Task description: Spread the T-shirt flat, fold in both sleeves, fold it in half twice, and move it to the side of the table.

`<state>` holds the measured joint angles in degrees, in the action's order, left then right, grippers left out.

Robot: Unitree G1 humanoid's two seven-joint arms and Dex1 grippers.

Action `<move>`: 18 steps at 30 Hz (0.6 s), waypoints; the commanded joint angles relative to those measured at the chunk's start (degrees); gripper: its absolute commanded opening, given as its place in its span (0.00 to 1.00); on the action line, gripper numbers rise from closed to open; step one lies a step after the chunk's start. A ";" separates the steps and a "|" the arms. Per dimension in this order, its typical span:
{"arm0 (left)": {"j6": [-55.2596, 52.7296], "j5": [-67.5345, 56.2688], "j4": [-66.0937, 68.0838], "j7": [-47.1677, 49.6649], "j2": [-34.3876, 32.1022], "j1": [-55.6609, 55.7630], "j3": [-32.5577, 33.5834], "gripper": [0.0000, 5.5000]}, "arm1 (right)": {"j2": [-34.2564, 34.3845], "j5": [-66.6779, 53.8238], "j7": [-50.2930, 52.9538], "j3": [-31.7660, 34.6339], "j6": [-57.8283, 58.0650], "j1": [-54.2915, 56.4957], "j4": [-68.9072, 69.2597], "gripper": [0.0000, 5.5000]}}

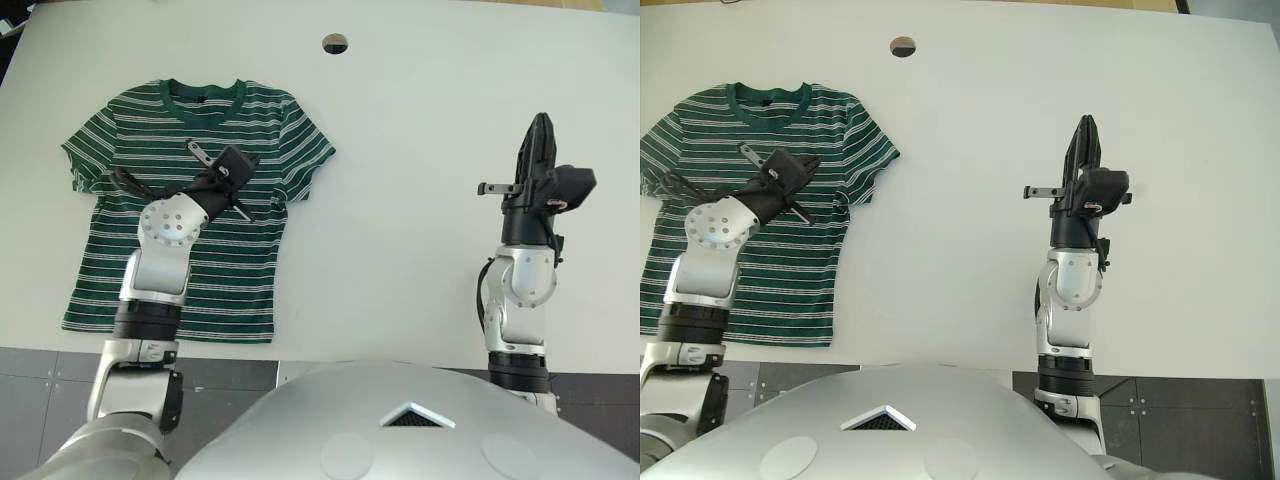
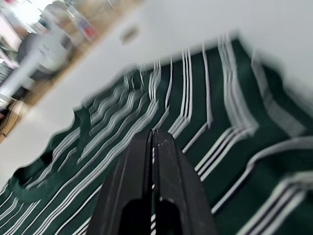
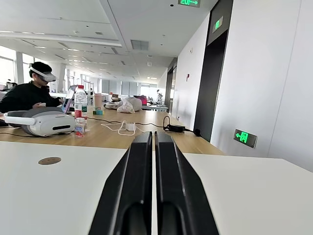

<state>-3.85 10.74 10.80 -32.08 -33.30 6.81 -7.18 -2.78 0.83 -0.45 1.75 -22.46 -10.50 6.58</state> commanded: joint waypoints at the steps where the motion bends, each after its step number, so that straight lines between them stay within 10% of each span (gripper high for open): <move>1: -1.19 4.51 3.62 -2.52 -0.58 2.21 -5.53 0.02 | 0.24 -0.45 -0.02 0.21 0.75 0.94 -0.51 0.02; 18: -0.71 8.12 15.74 -0.12 20.76 13.98 -20.41 0.02 | -9.95 4.72 -11.64 -5.12 12.83 15.04 -2.90 0.02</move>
<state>-3.81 18.21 21.56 -32.63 -15.28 20.87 -25.34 -10.46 3.72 -8.05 -0.30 -15.14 2.49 6.16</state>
